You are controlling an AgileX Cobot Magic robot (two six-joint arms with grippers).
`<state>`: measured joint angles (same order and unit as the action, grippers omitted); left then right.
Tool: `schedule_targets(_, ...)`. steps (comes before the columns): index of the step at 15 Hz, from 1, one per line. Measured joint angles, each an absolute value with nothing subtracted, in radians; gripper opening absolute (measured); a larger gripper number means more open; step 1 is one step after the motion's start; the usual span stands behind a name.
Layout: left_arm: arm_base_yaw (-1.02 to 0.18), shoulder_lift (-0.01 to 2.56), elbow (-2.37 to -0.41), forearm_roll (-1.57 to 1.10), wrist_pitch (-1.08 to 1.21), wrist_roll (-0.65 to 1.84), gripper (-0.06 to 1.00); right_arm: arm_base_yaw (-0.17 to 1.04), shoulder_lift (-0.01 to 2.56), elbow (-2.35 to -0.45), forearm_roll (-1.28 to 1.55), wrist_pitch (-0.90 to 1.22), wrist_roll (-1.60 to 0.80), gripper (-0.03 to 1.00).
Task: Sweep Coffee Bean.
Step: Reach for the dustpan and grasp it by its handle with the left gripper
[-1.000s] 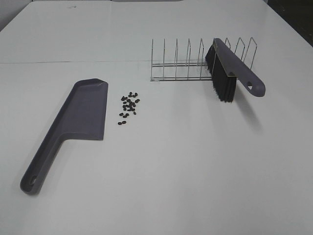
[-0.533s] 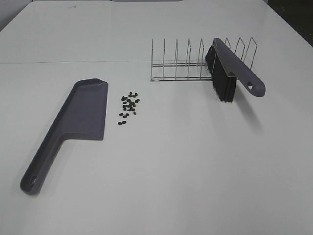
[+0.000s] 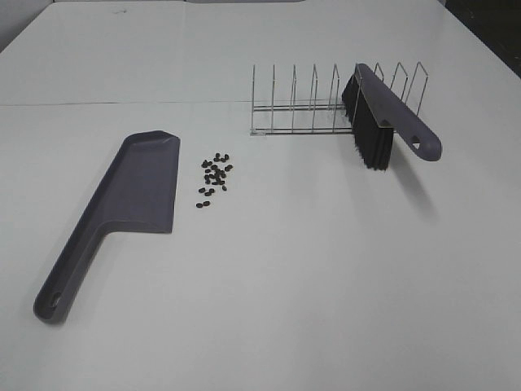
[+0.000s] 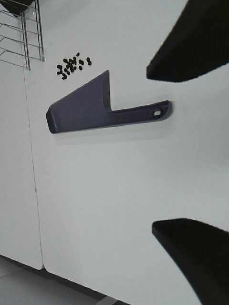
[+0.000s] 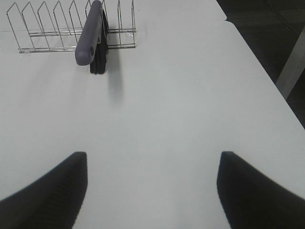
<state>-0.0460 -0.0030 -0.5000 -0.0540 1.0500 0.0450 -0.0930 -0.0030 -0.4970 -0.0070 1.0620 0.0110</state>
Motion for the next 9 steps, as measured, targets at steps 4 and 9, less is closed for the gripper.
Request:
schedule_targets(4, -0.046, -0.003, -0.5, -0.054, 1.05, 0.045, 0.74, -0.093, -0.003, -0.497, -0.007, 1.062, 0.011, 0.67)
schedule_targets(9, -0.046, -0.003, -0.5, -0.054, 1.05, 0.045, 0.74, -0.093, -0.003, -0.497, -0.007, 1.062, 0.011, 0.67)
